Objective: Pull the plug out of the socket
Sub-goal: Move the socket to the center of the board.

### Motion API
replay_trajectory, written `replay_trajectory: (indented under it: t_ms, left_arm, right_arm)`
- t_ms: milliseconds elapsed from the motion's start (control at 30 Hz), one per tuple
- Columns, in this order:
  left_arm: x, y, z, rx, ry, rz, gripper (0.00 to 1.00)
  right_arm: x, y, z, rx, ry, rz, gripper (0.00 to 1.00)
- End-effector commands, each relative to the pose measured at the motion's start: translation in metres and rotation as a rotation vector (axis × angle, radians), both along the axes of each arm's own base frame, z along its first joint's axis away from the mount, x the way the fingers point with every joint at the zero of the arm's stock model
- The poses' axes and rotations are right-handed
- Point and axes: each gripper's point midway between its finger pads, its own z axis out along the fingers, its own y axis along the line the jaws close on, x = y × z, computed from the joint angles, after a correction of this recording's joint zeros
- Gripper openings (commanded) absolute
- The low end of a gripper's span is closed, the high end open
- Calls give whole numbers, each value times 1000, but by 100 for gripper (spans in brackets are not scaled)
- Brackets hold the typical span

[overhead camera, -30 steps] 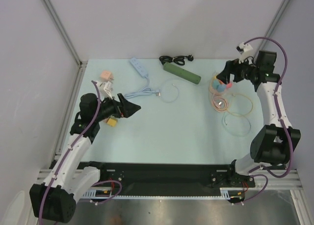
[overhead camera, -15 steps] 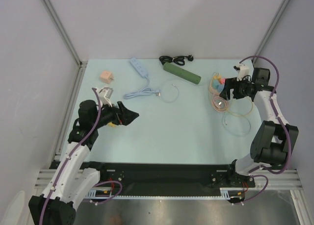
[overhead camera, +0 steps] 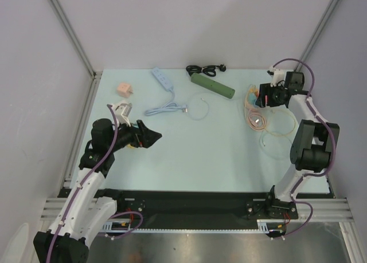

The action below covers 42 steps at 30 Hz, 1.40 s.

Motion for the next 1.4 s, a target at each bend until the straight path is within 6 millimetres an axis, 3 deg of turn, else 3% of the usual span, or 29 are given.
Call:
replay_trajectory:
  t_ms: [0, 300, 533, 833, 1033, 1067, 1167, 1200, 1267, 1300, 1367]
  left_arm:
    - [2, 1, 3, 16, -36, -1, 100]
    - [2, 1, -2, 19, -17, 0, 100]
    - [-2, 1, -16, 25, 17, -7, 100]
    - [-5, -1, -11, 17, -6, -25, 99]
    - [-6, -4, -7, 4, -19, -43, 100]
    - [-7, -5, -7, 0, -17, -45, 99]
    - [-9, -9, -3, -24, -27, -68, 100]
    - [-10, -10, -2, -34, -25, -74, 99]
    - [-12, -14, 4, -69, -27, -93, 99]
    - [-12, -16, 5, -80, -25, -96, 100]
    - [-11, -19, 11, -111, -29, -100, 100]
  right_arm:
    - [31, 4, 3, -108, -62, -8, 69]
    - [52, -7, -11, -320, -89, -80, 72]
    - [55, -9, -18, -348, -86, -58, 71]
    - [62, 3, -36, -308, -72, 17, 66]
    - [60, 8, -34, -306, -77, 64, 29]
    - [58, 11, -31, -298, -82, 81, 16]
    - [48, 22, -21, -275, -108, 148, 0]
    - [45, 25, -2, -275, -155, 165, 0]
    - [32, 37, 6, -262, -194, 237, 0]
    - [26, 42, 27, -262, -246, 264, 0]
    - [12, 57, 36, -227, -280, 340, 0]
